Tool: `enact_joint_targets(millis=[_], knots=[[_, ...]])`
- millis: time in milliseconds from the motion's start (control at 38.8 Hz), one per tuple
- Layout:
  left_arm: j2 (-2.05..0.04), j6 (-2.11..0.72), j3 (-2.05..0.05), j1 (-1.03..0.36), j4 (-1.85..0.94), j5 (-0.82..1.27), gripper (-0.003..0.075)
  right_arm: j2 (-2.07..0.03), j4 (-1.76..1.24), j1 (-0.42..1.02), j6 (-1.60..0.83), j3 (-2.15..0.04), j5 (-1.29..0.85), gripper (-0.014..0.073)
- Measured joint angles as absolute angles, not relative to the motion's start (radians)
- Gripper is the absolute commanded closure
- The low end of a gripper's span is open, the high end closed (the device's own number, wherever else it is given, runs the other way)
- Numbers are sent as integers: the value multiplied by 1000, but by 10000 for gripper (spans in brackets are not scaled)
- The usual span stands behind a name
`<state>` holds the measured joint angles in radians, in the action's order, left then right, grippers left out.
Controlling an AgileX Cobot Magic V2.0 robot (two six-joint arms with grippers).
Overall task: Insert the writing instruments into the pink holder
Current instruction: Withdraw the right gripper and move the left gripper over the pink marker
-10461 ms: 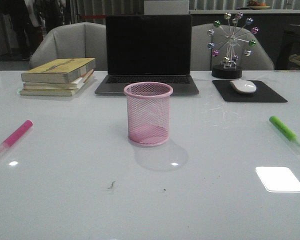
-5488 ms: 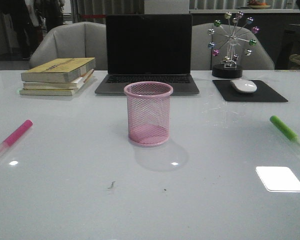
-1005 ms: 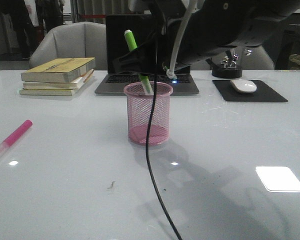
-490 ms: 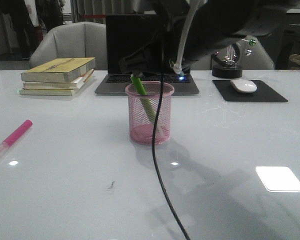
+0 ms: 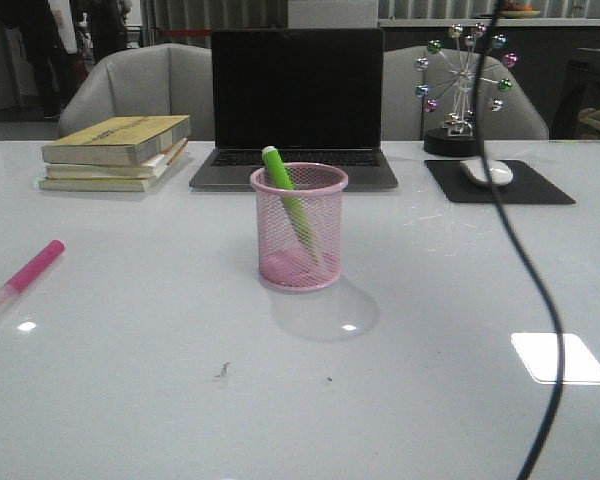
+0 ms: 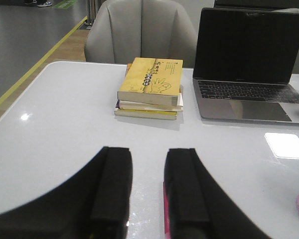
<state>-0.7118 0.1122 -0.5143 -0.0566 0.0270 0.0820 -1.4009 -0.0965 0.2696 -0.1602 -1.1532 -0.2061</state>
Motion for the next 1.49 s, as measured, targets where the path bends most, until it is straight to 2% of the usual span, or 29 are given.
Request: enact_joint_targets(millis=[283,618,1108,1494], knots=[[-712,112,-514,-57,27,80,463,-1216,-60,108,-160,-1142,-454,218],[-712,112,-514,-57,29,24,463,-942,-52,-77,-160,-938,-506,218],[-712,112,-514,-57,54,20,463,-667,-52,-96,-118,-566,-585,218],[-712,112,-514,-57,101,19,459,-627,-52,-96,-112,-535,-625,218]])
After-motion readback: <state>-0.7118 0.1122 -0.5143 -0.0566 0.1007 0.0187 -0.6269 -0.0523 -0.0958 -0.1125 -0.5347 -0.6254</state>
